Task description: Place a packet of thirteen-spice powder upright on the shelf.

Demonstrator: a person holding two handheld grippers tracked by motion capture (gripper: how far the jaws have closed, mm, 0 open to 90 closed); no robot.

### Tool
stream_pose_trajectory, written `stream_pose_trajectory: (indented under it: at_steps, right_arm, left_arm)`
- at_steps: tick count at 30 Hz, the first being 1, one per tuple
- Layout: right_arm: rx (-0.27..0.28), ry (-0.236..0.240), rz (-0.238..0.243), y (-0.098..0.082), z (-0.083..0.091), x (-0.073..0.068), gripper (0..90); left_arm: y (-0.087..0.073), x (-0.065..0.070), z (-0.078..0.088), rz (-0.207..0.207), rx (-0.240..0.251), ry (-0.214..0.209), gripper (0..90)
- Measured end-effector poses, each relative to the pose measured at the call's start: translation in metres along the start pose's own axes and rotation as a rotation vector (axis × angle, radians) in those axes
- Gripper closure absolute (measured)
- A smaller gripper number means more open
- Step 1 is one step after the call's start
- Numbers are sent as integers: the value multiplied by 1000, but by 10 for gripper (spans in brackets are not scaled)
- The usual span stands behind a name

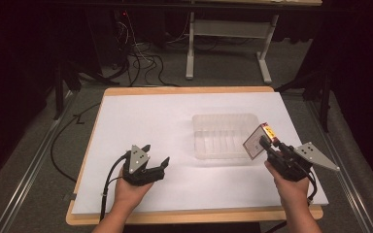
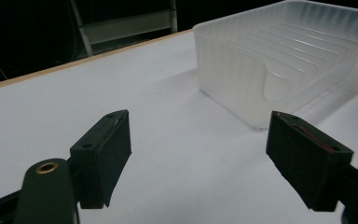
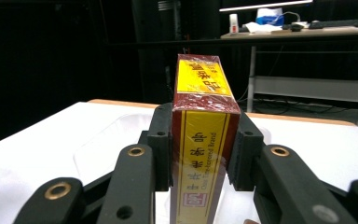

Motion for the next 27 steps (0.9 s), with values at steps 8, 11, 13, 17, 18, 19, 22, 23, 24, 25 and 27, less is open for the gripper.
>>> stream_pose_trajectory:
  at_steps: [8, 11, 13, 17, 18, 19, 22, 23, 24, 25, 27]
  right_arm:
    - [20, -69, -2, 4, 4, 11, 684]
    - [15, -91, -11, 4, 2, 13, 683]
    - [18, -105, -19, 5, 0, 14, 683]
    - [19, -122, -20, 7, -5, 15, 684]
    - [17, -128, -17, 7, -7, 15, 684]
    - [13, -132, -19, 7, -9, 15, 684]
    - [0, -139, -12, 6, -15, 14, 684]
    - [0, -143, -6, 7, -17, 13, 684]
    - [-3, -149, -1, 7, -19, 13, 684]
    - [-2, -155, 1, 8, -21, 12, 684]
    - [-7, -168, 4, 9, -26, 12, 684]
  left_arm:
    - [-1, -23, 9, 29, 1, 45, 230]
    - [-2, -28, 10, 34, -7, 57, 229]
    - [-3, -29, 9, 35, -13, 60, 229]
    - [-6, -30, 7, 36, -24, 64, 227]
    - [-6, -30, 7, 41, -23, 62, 227]
    - [-7, -30, 7, 46, -21, 60, 227]
    - [-7, -31, 8, 49, -17, 59, 227]
    - [-7, -31, 8, 53, -15, 58, 227]
    - [-7, -32, 8, 54, -13, 55, 227]
    - [-7, -32, 8, 56, -10, 54, 227]
    - [-6, -32, 9, 57, -11, 53, 227]
Point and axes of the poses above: each handheld gripper's, and its own axes: z roughly backward along the jaws, y roughly out of its top, x roughly to its right, the point moved 4 cm from there along -z, roughly forward along the jaws, and after that the axes turned 2 degrees about -y, right-handed, at the moved point
